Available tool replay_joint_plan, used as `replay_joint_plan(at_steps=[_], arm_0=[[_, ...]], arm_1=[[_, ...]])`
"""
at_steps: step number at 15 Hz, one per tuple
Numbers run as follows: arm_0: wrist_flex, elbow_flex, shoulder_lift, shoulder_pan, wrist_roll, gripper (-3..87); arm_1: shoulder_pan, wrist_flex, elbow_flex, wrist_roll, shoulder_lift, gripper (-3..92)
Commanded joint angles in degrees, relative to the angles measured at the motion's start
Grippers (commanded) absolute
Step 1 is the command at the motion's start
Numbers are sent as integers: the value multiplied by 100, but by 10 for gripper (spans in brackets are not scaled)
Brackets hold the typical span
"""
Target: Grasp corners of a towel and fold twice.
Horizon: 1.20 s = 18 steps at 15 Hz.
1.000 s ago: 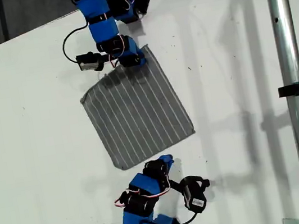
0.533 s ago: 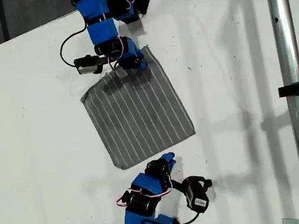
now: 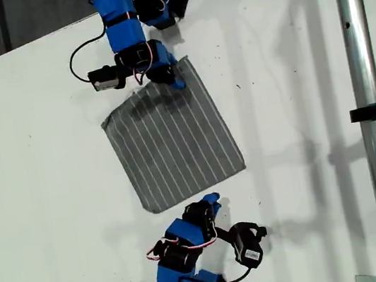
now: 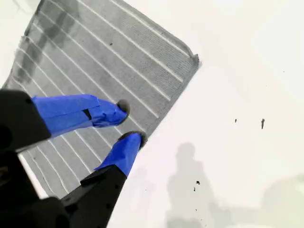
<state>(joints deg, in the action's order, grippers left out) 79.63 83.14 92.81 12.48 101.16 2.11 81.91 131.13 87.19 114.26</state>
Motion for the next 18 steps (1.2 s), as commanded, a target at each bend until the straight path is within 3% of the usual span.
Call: replay_joint_plan(at_steps=[1,3,7,9,13,16,18], arm_0=[[62,-220,35,114,53,65],[79,-220,35,123,70,65],[132,-202,53,149,176,67],[132,-185,53,176,211,67],[132,-185,53,176,185,68],[132,-193,53,158,141,68],[123,-193,53,176,149,69]], arm_1=[[-176,-888,853,70,343,285],[-281,-1521,1178,18,229,267],[-334,-1740,1125,9,0,207],[-132,-1652,1090,149,26,192],[650,-483,800,1037,879,174],[589,-791,1617,1055,1916,171],[439,-1169,1749,1002,1573,186]])
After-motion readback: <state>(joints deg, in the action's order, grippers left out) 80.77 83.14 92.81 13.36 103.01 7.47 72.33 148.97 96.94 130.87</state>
